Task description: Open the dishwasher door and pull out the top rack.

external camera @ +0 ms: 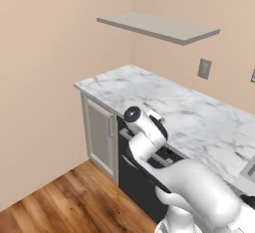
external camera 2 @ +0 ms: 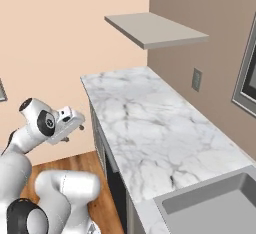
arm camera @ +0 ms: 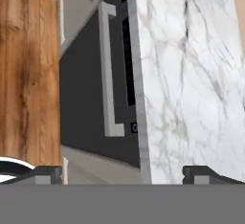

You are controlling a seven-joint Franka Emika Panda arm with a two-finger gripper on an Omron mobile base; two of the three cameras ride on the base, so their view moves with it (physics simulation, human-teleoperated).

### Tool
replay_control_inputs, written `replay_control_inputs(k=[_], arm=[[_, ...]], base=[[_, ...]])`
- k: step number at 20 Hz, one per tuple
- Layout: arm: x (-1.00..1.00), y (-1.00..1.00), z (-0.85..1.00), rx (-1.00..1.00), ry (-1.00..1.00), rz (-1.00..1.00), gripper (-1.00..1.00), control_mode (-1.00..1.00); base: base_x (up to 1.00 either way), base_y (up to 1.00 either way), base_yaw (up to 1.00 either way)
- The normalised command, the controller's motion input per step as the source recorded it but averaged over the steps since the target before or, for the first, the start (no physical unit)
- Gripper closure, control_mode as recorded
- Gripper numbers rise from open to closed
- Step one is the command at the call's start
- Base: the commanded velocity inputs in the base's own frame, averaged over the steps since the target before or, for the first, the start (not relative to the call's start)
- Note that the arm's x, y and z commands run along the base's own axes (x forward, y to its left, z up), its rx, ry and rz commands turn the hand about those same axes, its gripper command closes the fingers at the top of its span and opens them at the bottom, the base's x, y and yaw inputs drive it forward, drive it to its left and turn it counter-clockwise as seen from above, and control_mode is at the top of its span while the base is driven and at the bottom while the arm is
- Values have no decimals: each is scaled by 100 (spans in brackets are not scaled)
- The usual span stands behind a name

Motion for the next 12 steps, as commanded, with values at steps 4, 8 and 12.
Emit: replay_control_inputs(k=[4, 8, 12], arm=[[0, 1, -80, -16, 0, 8, -100, -100], [0, -2, -66, -9, 0, -1, -100, -100], [11, 18, -50, -17, 3, -11, -100, -100]], base=[[0, 0, 0], [0, 0, 0], [0, 0, 0]])
